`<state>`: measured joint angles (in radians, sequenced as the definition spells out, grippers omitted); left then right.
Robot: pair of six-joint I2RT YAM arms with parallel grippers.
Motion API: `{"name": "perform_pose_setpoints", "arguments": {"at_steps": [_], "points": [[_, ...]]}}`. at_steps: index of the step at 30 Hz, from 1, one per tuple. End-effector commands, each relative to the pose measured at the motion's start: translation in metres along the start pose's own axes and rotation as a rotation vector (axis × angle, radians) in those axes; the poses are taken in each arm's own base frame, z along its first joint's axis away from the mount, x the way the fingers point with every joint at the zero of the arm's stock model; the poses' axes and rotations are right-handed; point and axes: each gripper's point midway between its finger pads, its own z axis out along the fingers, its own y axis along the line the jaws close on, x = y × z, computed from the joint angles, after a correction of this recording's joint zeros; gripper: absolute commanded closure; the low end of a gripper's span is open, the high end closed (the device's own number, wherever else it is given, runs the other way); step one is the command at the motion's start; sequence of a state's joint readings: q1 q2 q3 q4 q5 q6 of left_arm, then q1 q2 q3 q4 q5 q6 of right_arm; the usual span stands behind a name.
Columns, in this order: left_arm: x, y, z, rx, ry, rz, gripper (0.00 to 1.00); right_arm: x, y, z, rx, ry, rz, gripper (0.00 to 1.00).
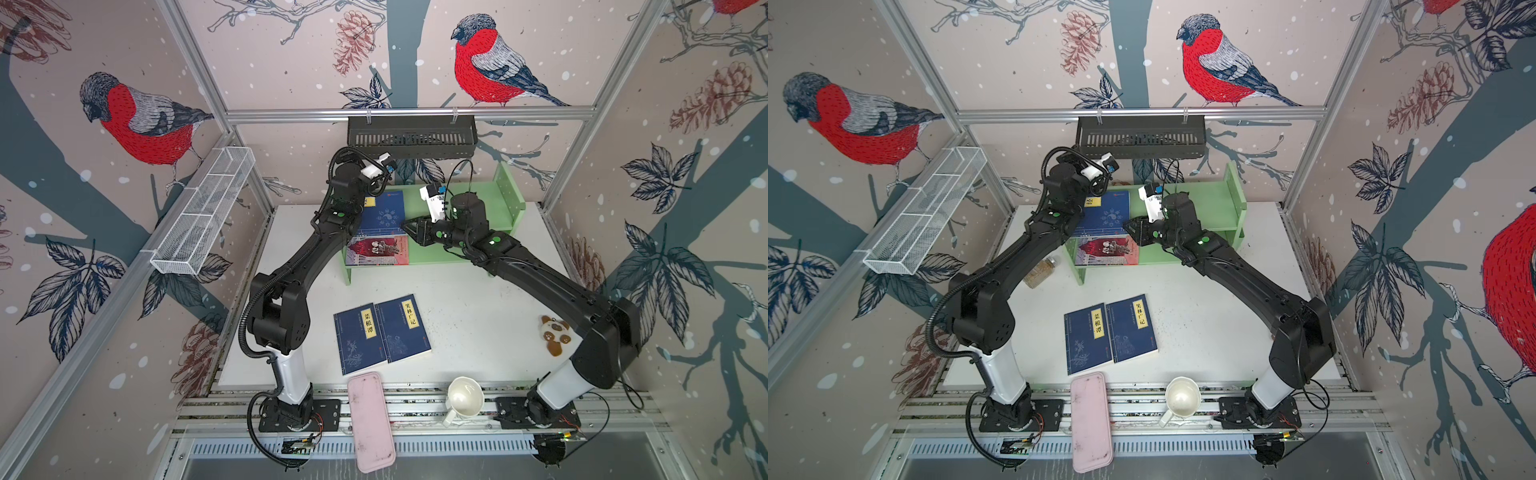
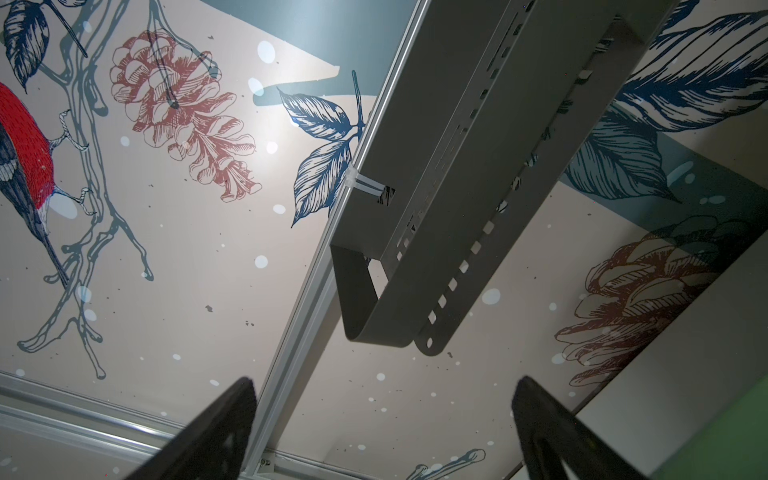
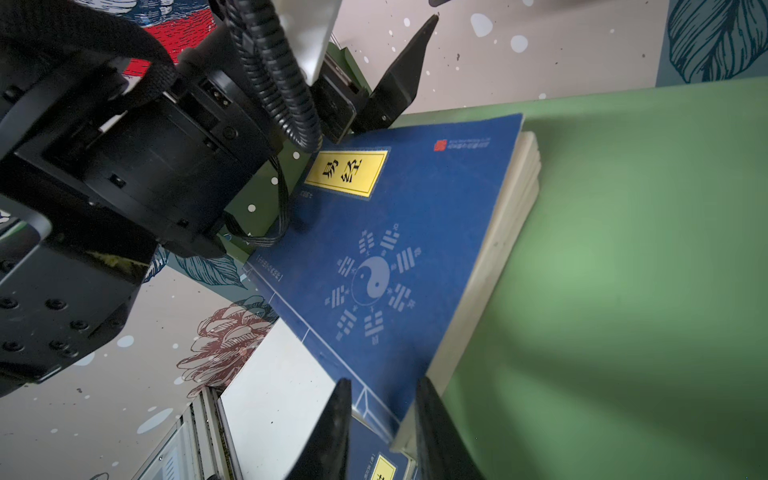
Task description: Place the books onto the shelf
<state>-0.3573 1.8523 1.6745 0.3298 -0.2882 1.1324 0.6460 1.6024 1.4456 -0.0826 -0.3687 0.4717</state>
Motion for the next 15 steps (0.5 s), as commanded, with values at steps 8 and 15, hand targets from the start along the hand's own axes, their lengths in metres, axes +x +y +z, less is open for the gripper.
{"name": "perform_pose_setpoints", "arguments": {"at_steps": [8,15], "points": [[0.004,0.011,0.000,-0.033,0.007,-0.008,0.04,-0.008,-0.003,-0.002,0.029,-0.020,-0.010,0.62],[0.005,0.014,-0.002,-0.031,0.012,-0.005,0.04,-0.016,-0.006,-0.007,0.036,-0.049,-0.006,0.61]]}}
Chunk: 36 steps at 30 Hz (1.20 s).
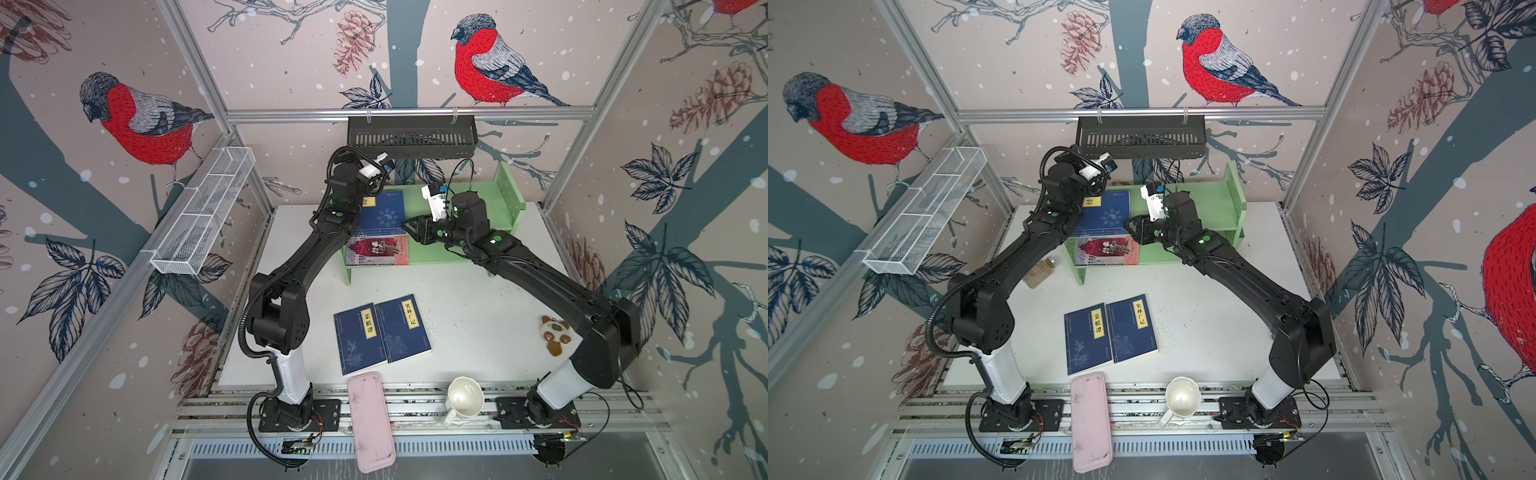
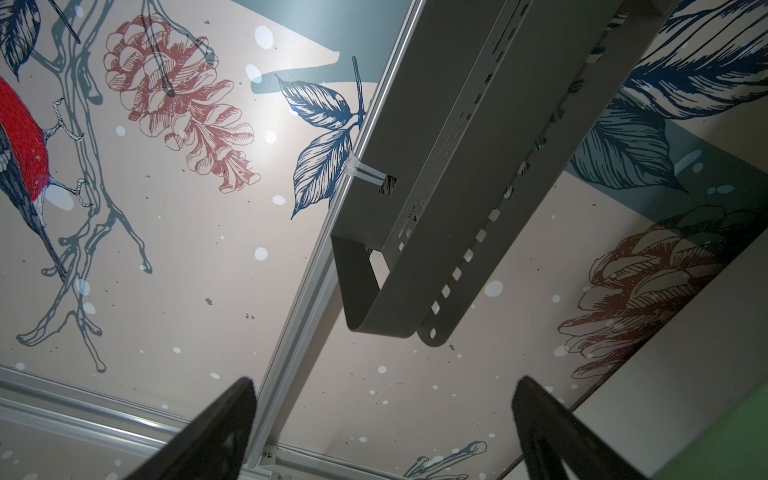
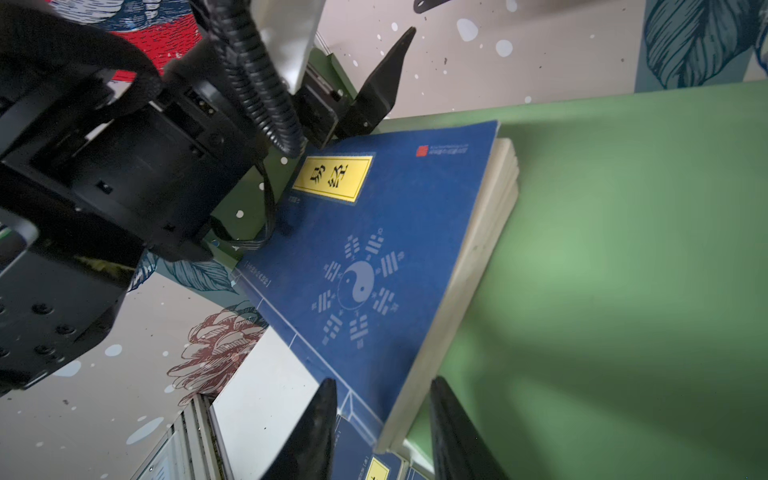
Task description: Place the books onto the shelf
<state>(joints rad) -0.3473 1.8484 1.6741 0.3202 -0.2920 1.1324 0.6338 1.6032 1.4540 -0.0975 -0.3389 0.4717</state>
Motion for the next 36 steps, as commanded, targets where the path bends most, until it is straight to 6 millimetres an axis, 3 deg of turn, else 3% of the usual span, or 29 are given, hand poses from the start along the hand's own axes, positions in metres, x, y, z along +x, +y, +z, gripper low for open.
{"name": "perform_pose_setpoints", "arguments": {"at_steps": [1,20,28,36], "points": [[-0.002,0.011,-0.003,-0.030,-0.004,-0.007,0.04,-0.012,0.004,-0.004,-0.004,-0.038,-0.011,0.61],[0.000,0.015,-0.005,-0.042,0.003,-0.005,0.03,-0.014,0.005,-0.007,-0.008,-0.043,-0.009,0.61],[-0.007,0.046,-0.002,-0.106,-0.002,-0.033,0.03,-0.018,0.009,-0.010,-0.019,-0.058,-0.014,0.60],[-0.018,0.080,-0.011,-0.153,-0.019,-0.103,0.03,-0.010,0.016,-0.001,-0.059,-0.021,-0.011,0.61]]}}
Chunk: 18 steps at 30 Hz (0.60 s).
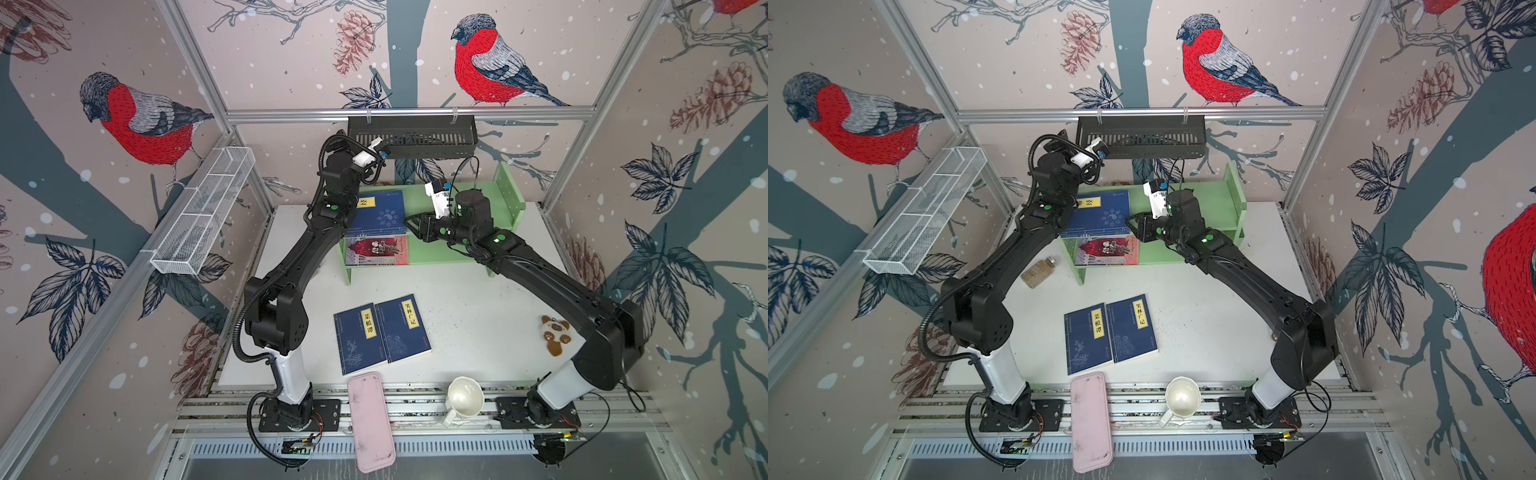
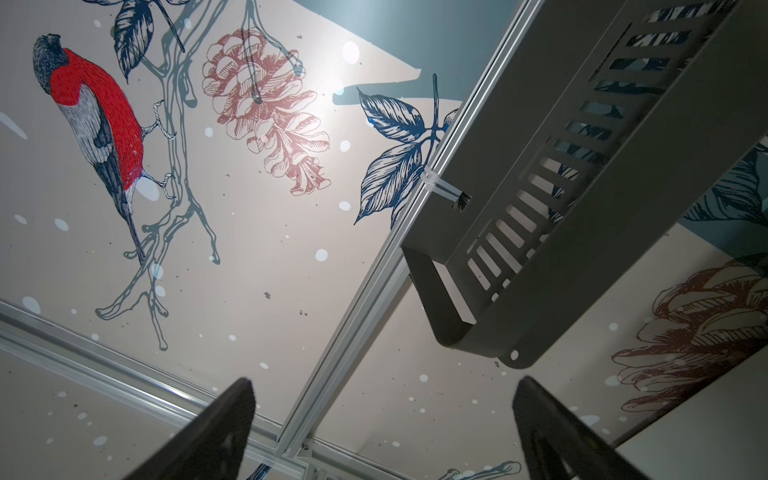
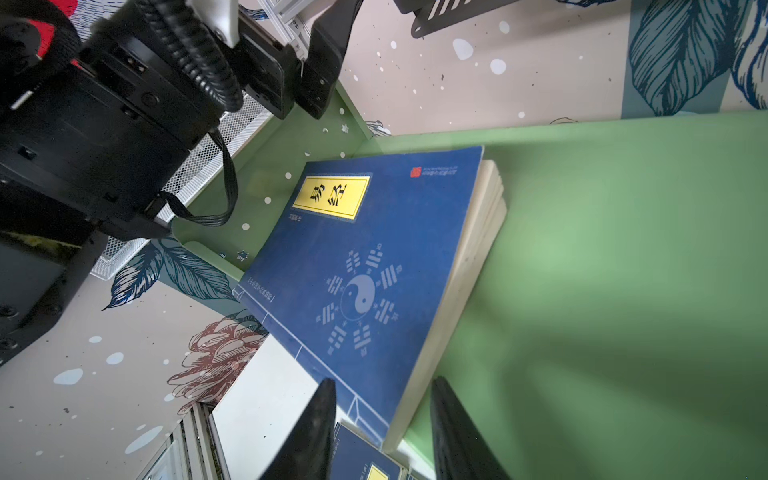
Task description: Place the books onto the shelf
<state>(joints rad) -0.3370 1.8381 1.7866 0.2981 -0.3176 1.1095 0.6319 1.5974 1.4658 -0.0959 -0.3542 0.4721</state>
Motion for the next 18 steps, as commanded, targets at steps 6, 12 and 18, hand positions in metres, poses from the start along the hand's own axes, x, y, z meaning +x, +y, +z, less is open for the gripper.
{"name": "perform_pose_setpoints", "arguments": {"at_steps": [6,12,18], "points": [[-0.022,0.069,-0.013,-0.052,-0.020,-0.224,0.03,0.000,0.013,0.008,-0.050,0.010,-0.008,0.63],[-0.029,0.086,-0.020,-0.022,-0.032,-0.321,0.03,0.003,0.014,0.008,-0.048,0.017,-0.006,0.63],[-0.026,0.091,-0.020,-0.003,-0.025,-0.389,0.03,0.002,0.014,0.007,-0.042,0.018,-0.009,0.63]]}}
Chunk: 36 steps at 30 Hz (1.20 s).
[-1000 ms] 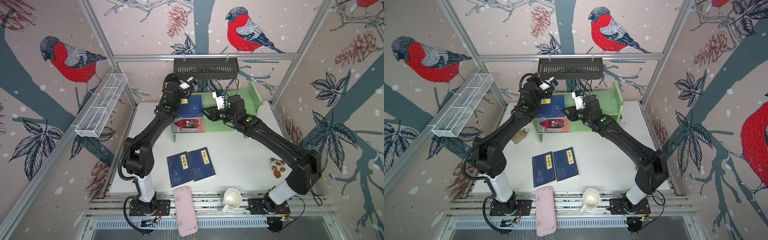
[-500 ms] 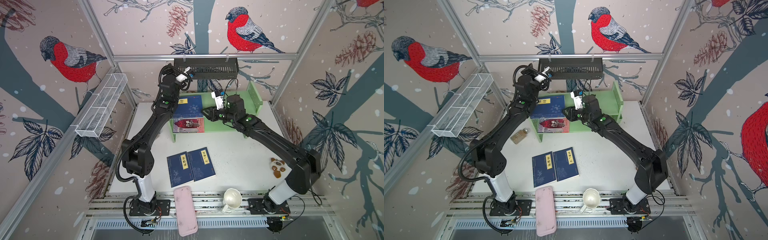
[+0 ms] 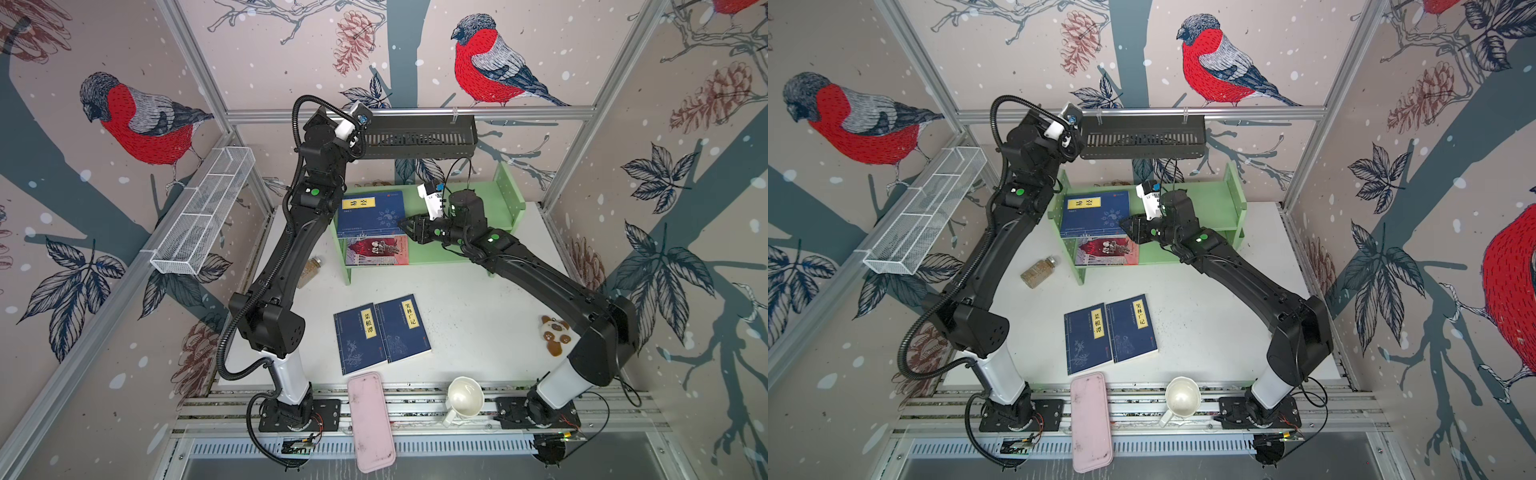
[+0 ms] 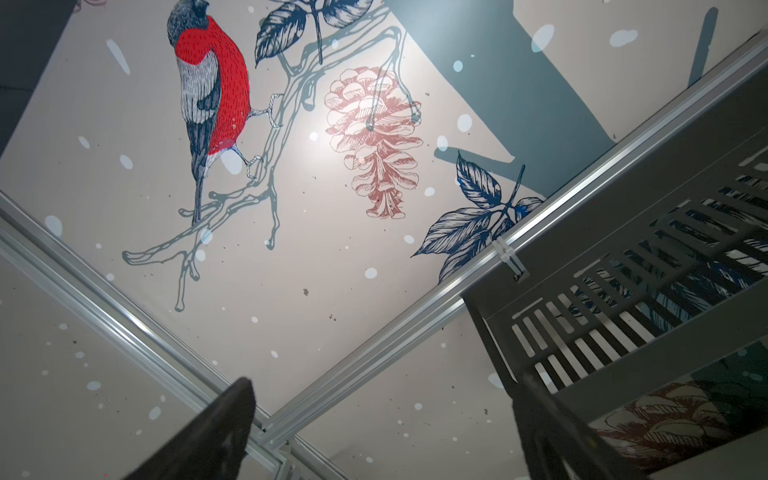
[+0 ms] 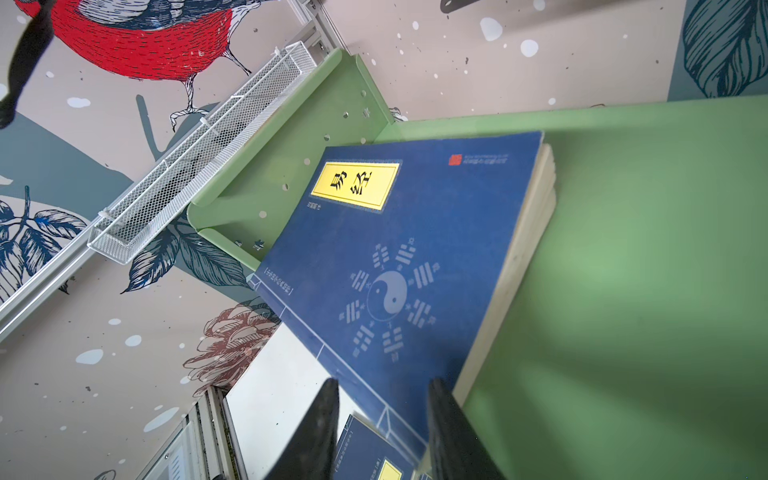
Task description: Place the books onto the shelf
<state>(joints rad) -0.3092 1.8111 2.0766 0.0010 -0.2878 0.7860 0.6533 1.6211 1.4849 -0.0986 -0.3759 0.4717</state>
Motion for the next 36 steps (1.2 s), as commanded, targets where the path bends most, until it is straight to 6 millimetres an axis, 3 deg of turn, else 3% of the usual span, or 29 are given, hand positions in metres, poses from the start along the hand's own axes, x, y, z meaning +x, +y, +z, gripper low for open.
{"name": "perform_pose_setpoints", "arguments": {"at_steps": [1,8,12,16,20,24,29,36], "points": [[-0.004,0.007,-0.003,0.015,-0.006,-0.074,0.03,-0.005,0.004,-0.002,-0.005,-0.011,-0.006,0.63],[-0.010,0.018,-0.017,0.064,0.013,-0.186,0.03,-0.027,0.004,-0.023,0.061,-0.097,-0.039,0.61],[-0.002,0.013,-0.044,0.164,0.071,-0.299,0.03,-0.039,0.013,-0.058,0.105,-0.175,-0.077,0.62],[0.013,-0.005,-0.084,0.281,0.129,-0.404,0.03,-0.024,0.017,-0.101,0.155,-0.216,-0.082,0.63],[0.029,-0.032,-0.135,0.414,0.169,-0.518,0.03,0.017,0.023,-0.137,0.147,-0.208,-0.040,0.63],[0.042,-0.061,-0.177,0.556,0.224,-0.625,0.03,0.070,0.019,-0.147,0.153,-0.144,0.031,0.63],[0.059,-0.110,-0.229,0.772,0.297,-0.728,0.04,0.133,0.006,-0.144,0.161,-0.041,0.166,0.60],[0.081,-0.172,-0.272,1.025,0.407,-0.834,0.06,0.212,-0.015,-0.114,0.172,0.177,0.346,0.48]]}}
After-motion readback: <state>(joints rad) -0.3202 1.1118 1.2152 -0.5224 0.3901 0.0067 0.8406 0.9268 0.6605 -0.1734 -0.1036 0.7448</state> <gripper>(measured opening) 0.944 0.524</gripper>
